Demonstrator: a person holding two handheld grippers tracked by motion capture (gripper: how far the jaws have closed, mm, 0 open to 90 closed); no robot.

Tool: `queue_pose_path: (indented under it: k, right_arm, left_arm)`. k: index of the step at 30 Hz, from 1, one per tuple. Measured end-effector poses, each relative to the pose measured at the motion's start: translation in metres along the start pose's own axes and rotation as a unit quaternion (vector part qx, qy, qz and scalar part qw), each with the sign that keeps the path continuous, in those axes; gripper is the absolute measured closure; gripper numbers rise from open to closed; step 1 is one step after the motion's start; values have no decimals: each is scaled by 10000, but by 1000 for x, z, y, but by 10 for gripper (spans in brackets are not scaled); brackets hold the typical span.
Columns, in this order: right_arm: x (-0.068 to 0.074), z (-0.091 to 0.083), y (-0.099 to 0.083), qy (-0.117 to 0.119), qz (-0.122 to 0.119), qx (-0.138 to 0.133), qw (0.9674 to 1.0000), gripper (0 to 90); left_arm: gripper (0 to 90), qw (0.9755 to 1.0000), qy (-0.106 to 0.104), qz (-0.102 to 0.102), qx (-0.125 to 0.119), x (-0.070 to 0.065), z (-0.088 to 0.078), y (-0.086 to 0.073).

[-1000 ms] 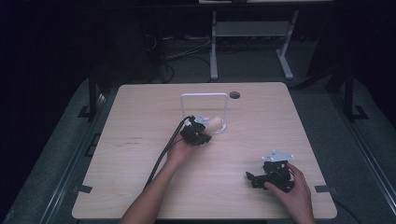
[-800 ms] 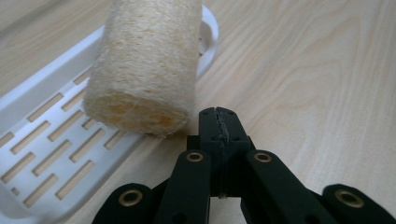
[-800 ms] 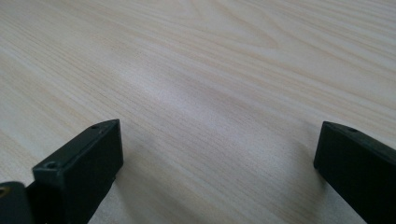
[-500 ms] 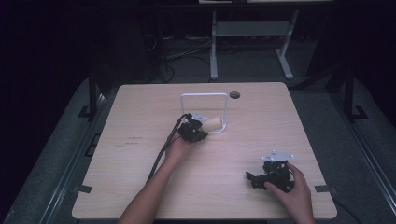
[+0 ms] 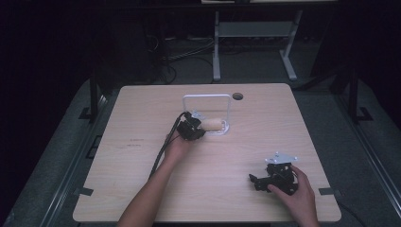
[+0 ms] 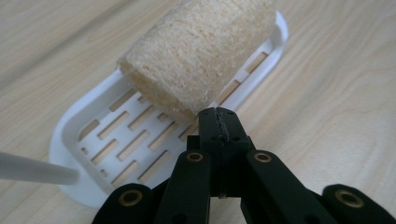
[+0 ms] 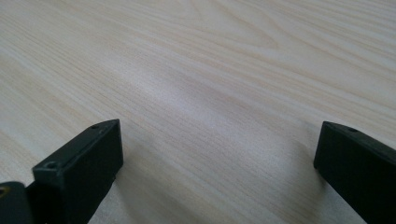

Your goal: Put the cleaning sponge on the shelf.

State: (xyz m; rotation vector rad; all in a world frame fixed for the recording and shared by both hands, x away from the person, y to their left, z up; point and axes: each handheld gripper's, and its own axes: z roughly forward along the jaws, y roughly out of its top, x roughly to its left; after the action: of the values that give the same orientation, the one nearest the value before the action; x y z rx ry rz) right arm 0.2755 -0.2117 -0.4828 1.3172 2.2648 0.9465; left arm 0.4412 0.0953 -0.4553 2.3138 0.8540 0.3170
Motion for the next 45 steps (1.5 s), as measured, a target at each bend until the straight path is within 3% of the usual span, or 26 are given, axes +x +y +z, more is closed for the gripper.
queue_pose_path:
  k: [5,11,20,24,28,32,39,45]
  right_arm:
    - [0,0,0,0,2,1,10000,10]
    - [0,0,0,-1,1,1,10000,9]
    - [0,0,0,-1,3,0,10000,9]
    - [0,0,0,0,1,1,10000,9]
    - [0,0,0,-1,0,1,10000,9]
    - [0,0,0,6,-4,4,10000,9]
    - [0,1,1,3,4,-1,10000,9]
    - [0,1,1,3,-3,0,10000,9]
  left_arm:
    - [900,10000,35,-67,-46,1,1,0]
    - [900,10000,15,4,-6,1,-1,0]
    - [899,9999,-137,13,-20,-5,-10,-4]
    - [852,9995,-272,-77,-112,-7,-17,-8]
    - [747,9993,-364,-17,-37,-10,-24,-13]
    - [564,9991,-414,-44,26,-11,-31,-17]
    - [308,9994,-342,-20,78,-12,-42,-27]
    - [163,9996,-277,-2,52,-14,-50,-37]
